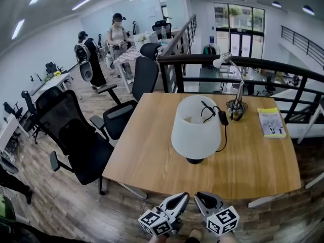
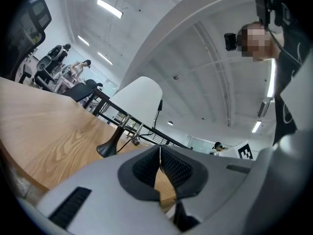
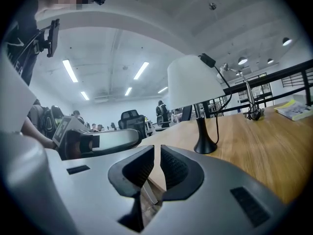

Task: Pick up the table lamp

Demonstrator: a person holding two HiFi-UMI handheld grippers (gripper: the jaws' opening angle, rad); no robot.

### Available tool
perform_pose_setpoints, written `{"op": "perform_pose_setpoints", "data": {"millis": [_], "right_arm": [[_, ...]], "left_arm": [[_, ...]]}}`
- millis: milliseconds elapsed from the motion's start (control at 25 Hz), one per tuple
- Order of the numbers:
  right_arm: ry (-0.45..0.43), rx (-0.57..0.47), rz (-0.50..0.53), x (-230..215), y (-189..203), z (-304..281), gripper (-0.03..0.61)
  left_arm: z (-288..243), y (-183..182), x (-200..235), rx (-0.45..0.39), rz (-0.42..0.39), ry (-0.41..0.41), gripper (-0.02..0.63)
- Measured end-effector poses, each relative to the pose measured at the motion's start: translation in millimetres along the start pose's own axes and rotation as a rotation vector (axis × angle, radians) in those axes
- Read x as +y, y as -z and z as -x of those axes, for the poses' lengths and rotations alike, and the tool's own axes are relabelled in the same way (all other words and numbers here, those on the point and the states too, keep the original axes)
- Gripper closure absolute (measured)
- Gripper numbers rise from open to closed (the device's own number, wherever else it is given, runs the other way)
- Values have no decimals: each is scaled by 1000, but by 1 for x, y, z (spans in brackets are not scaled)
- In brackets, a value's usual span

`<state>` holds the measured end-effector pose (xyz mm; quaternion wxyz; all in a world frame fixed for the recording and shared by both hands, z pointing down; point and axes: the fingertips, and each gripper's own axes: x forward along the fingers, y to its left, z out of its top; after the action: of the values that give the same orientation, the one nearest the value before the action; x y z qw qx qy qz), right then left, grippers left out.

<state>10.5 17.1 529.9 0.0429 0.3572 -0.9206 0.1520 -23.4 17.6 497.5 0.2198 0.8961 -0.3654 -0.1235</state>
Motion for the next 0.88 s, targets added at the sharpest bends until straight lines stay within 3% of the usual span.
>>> {"op": "perform_pose_setpoints", "data": {"millis": [600,880], "right_arm": [[-7,-4,-50,-32,12,-11,526],[7,-6,-42,-52,10,-24,526]], "left_arm": [[-39,13,5,17,48,51,601],[-61,1,23,-30,100,87,600]]}}
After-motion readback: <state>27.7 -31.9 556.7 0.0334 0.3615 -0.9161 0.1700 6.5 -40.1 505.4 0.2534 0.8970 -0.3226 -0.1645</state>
